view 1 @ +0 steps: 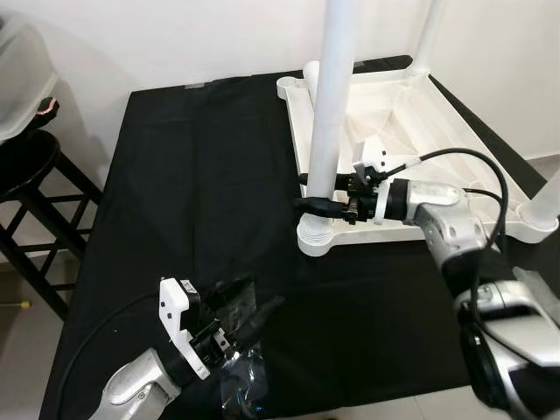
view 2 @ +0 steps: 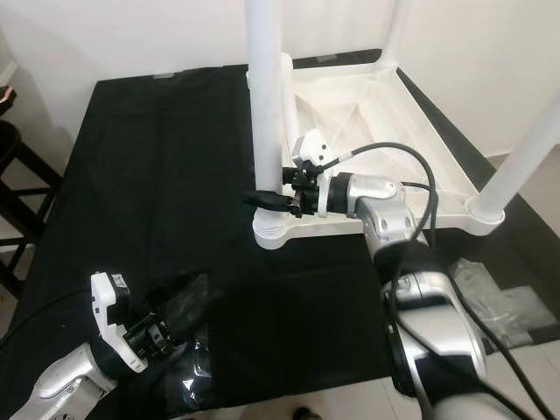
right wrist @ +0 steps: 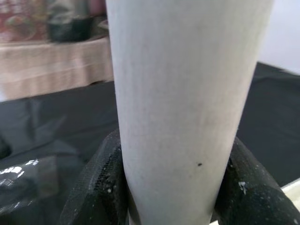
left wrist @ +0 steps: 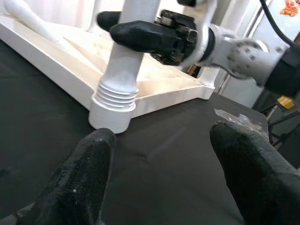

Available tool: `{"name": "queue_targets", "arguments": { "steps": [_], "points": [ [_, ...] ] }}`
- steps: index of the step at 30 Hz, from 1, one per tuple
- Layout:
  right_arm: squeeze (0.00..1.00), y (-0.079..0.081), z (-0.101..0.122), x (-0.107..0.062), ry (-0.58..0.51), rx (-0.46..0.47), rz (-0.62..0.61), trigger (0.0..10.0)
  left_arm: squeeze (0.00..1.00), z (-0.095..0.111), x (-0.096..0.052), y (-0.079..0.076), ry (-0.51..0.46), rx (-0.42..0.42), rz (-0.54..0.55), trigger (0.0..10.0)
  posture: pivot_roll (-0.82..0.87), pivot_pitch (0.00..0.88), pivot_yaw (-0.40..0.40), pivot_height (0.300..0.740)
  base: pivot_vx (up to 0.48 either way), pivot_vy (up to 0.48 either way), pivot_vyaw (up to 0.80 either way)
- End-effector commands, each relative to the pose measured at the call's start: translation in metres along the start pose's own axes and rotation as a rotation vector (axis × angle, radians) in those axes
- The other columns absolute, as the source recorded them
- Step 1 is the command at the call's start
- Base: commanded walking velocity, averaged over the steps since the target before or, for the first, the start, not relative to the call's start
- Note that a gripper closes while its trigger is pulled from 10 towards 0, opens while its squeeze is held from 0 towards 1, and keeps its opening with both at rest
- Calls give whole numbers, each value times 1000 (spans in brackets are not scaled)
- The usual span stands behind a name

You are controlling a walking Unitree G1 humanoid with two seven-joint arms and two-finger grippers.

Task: Building children table

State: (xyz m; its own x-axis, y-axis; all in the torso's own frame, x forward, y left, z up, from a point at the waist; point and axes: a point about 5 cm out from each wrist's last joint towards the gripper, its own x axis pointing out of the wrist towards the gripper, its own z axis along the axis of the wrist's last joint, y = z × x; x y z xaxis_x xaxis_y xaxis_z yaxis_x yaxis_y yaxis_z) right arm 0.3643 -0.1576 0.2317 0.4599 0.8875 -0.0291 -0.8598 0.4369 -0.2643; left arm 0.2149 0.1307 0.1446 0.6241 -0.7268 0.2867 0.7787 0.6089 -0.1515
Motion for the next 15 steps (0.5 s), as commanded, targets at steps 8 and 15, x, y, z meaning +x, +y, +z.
{"name": "queue_targets", "arguments": {
  "steps": [8,15],
  "points": [
    [0,105,-71,-42,403,226,-767,0,0,-5,-5,8,14,-3,25,10000,36,186,3,740,0,0,0],
    [0,108,-61,-43,381,267,-745,0,0,-10,-3,13,26,4,18,10000,19,149,17,740,0,0,0]
  ]
}}
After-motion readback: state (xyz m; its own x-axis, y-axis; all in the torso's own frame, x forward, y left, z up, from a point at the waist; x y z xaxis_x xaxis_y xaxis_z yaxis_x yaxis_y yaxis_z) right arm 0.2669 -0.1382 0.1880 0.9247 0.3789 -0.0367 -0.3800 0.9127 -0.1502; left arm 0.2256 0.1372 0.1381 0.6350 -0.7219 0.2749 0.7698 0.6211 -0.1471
